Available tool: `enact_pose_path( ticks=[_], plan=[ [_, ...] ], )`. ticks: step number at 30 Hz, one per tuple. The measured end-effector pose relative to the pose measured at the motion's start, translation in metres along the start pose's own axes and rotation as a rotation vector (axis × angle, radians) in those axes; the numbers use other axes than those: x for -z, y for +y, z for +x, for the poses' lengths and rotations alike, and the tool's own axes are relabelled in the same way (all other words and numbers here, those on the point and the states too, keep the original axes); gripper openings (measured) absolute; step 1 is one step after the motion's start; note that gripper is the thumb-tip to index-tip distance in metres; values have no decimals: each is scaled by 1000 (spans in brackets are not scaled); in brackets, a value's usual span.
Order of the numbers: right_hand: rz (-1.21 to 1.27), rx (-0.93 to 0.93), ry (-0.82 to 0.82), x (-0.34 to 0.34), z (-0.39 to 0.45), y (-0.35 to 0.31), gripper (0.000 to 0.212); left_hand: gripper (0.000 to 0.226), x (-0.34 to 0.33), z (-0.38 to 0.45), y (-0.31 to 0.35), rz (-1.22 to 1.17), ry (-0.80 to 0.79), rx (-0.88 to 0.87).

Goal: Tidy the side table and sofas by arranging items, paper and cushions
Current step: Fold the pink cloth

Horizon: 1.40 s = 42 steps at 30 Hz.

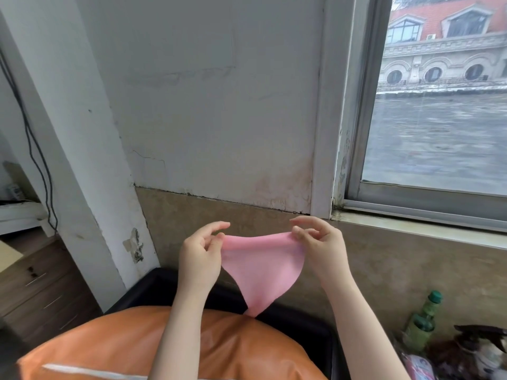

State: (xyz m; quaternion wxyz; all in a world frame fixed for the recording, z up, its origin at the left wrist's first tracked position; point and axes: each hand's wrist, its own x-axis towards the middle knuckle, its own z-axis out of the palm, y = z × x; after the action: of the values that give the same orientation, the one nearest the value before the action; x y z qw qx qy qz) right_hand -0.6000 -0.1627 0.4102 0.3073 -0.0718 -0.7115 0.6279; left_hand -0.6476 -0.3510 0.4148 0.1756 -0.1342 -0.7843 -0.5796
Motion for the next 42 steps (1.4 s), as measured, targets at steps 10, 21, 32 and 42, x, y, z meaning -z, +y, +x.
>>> enact_pose_path(
  ticks=[10,21,32,42],
  plan=[
    [-2,-9,-127,6,0,-11,26,10,3,4,-1,-509,-87,353],
    [-142,97,-65,5,-1,-8,37,15,4,1,4,-232,-84,204],
    [-16,-16,-63,5,-5,-5,40,22,-6,-4,-1,-30,-2,102],
    [-115,4,-129,16,-7,-7,42,23,-6,-14,3,-149,-155,127]
  ],
)
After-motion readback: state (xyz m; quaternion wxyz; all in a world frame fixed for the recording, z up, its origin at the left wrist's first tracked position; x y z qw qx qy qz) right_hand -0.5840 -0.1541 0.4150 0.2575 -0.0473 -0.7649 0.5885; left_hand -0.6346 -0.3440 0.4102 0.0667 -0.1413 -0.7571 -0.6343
